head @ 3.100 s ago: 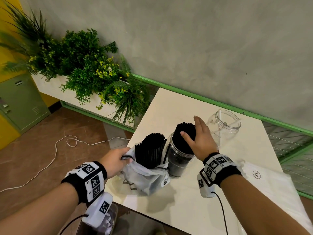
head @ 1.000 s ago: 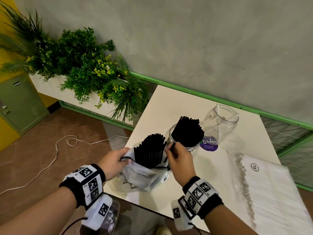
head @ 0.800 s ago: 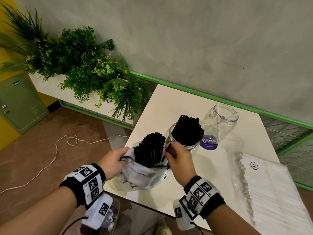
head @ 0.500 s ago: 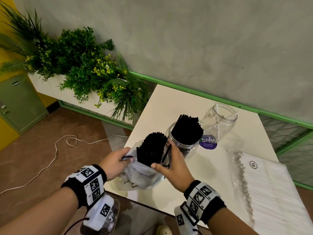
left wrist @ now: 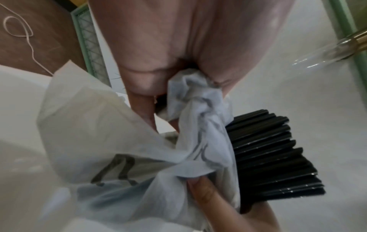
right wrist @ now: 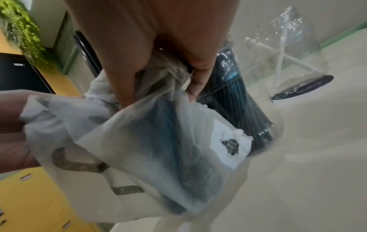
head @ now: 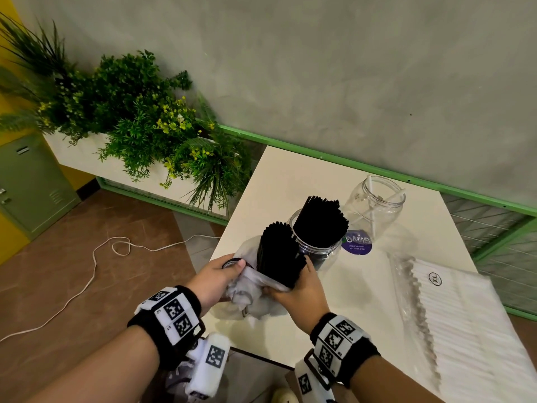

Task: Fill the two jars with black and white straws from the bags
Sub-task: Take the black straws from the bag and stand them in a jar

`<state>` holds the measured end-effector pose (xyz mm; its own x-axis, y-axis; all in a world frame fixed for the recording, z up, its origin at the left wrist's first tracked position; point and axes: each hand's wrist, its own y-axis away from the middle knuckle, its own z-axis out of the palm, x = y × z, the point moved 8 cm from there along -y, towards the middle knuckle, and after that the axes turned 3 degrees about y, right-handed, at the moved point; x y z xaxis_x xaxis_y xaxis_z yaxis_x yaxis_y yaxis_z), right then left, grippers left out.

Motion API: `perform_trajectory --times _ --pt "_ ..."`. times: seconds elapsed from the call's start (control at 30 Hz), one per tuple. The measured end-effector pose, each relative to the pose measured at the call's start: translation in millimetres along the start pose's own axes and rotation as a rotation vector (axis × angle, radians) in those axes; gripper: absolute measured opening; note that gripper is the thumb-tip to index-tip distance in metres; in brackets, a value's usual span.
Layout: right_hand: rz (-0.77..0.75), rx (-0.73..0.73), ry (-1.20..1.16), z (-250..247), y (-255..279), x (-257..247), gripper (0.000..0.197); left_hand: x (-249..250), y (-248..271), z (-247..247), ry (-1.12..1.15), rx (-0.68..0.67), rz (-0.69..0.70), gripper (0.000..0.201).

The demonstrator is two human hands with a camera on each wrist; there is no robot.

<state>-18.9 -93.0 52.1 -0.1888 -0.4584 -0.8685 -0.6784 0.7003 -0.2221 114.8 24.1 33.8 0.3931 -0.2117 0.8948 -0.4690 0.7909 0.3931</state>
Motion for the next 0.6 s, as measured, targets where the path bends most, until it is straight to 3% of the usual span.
perform_trajectory --times 0.1,0.2,0.3,0.4,0.47,0.53,0.6 --pt "0.018 -0.014 0.164 0 1 6 0.064 -4 -7 -1 -0.009 0.060 -0.010 0.016" --pt "0.091 -0.124 0.352 10 7 24 0.081 -14 -9 -3 -0.028 0.104 -0.028 0.017" --pt "0.125 -0.204 0.444 16 11 33 0.095 -14 -8 -7 -0.200 0.105 0.003 0.017" --pt "0.103 -0.221 0.517 15 10 32 0.085 -10 -1 -4 -0.293 0.021 -0.092 0.010" --pt "0.077 -0.199 0.557 13 10 29 0.068 -9 6 4 -0.358 -0.134 -0.134 0.034" --pt "0.040 -0.134 0.543 9 8 22 0.058 0 11 9 -0.603 -0.227 -0.030 0.060" --pt "-0.007 -0.062 0.533 4 5 16 0.059 11 8 8 -0.852 -0.176 0.149 0.055"
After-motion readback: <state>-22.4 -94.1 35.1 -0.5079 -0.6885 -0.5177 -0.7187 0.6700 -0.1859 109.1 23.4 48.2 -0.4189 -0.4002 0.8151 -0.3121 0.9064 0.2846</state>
